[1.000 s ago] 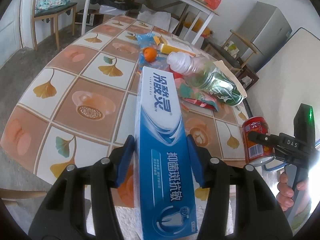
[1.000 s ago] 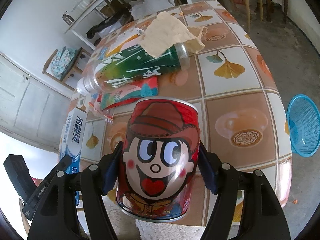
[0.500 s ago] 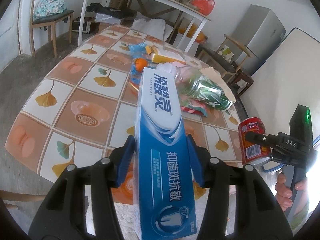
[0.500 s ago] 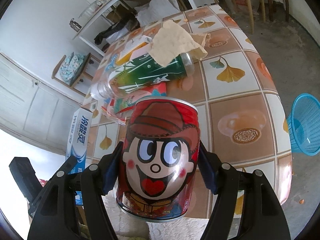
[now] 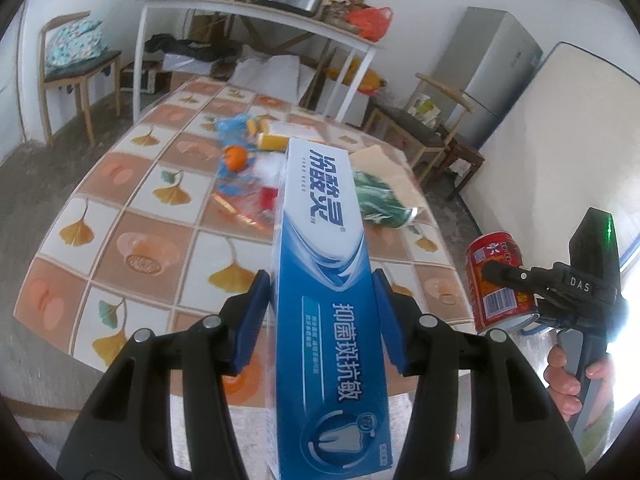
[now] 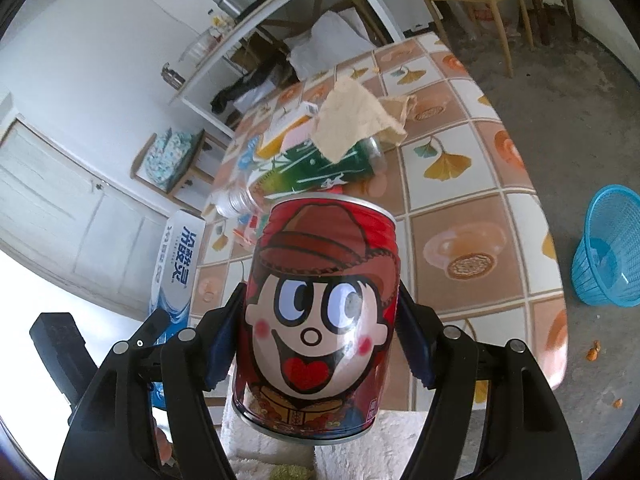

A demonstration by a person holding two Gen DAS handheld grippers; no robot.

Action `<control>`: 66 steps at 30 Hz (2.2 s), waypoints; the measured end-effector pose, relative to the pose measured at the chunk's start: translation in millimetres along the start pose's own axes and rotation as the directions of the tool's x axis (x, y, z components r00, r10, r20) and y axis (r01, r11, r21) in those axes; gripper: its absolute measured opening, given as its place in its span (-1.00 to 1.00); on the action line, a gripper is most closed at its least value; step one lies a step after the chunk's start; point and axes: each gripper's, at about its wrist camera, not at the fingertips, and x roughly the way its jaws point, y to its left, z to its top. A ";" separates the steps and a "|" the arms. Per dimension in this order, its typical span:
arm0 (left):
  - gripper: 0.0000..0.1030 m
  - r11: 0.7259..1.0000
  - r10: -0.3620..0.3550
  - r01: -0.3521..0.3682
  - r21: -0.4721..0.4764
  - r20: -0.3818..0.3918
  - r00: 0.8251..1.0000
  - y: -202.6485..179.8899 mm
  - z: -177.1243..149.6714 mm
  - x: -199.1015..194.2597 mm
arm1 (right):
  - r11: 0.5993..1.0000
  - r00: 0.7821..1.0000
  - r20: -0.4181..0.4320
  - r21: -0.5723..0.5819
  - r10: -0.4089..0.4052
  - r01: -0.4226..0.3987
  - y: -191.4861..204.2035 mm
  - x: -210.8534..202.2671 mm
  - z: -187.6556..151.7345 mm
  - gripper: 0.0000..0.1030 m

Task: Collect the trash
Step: 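Carry the can and toothpaste box over the blue wastebasket with both tools, then open both tools to drop the can and toothpaste box into the wastebasket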

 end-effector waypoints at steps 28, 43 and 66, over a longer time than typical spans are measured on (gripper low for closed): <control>-0.06 0.844 -0.370 0.481 0.238 -0.390 0.843 -244.3 4.8 114.3 | 0.891 0.938 0.302 0.454 -0.172 0.017 -200.5 -180.1 -70.3 0.31; -0.05 0.830 -0.231 0.497 0.253 -0.656 0.719 -386.3 -52.8 284.2 | 0.709 0.951 0.204 0.705 -0.233 0.023 -372.6 -130.0 -56.1 0.32; 0.43 0.816 -0.319 0.503 0.285 -0.502 0.803 -352.2 -23.1 230.1 | 0.680 0.929 0.200 0.730 -0.313 0.072 -440.2 -109.0 -89.2 0.50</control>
